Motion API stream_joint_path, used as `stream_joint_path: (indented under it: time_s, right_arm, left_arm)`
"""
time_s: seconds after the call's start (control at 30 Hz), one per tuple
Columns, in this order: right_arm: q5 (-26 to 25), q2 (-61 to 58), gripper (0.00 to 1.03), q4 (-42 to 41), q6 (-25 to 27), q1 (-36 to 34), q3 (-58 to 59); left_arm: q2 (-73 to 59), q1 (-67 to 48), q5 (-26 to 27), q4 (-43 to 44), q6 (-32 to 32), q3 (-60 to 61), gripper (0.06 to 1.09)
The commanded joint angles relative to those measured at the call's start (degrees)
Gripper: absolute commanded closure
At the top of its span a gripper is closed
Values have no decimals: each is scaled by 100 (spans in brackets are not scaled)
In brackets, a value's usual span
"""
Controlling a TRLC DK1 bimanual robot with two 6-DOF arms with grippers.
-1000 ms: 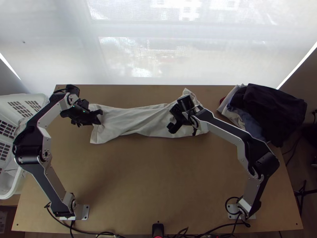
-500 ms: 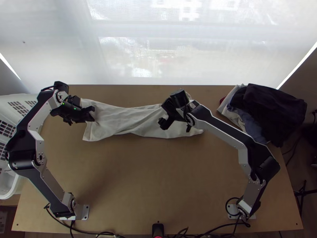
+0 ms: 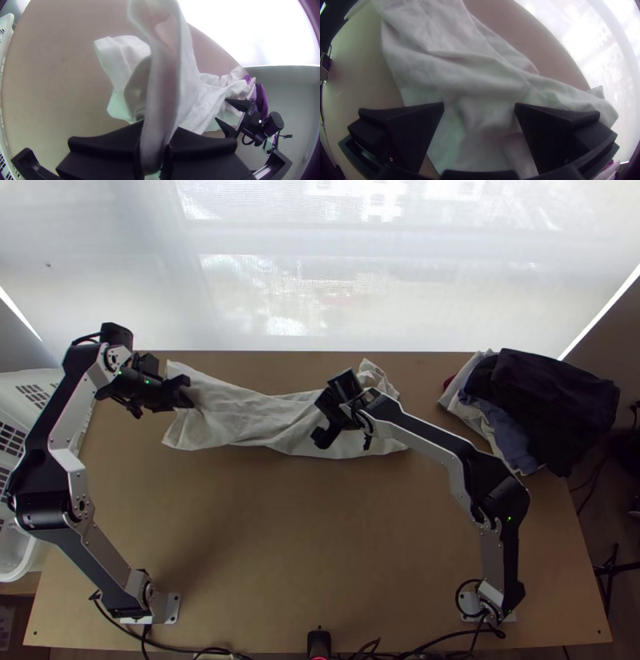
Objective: Fold the t-shirt
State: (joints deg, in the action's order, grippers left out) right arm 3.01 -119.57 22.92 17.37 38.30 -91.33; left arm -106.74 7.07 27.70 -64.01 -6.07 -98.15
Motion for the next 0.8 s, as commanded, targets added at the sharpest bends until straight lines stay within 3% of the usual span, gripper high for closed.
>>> stream_joint_path:
  time_s: [0.0,0.3,0.57,0.77]
  right_arm:
    - [25,-383,5,-15,-23,-121,-43]
    - [25,-541,5,-33,-137,-148,-25]
    - [25,206,5,55,-234,-148,-8]
    - [95,1067,5,644,-207,-403,27]
  left_arm:
    - [30,-197,376,-226,-132,-380,105]
    - [65,-408,1132,-217,-70,-855,105]
    - [153,-698,1150,319,-97,-1022,105]
    - [65,-1085,1158,459,-149,-1101,105]
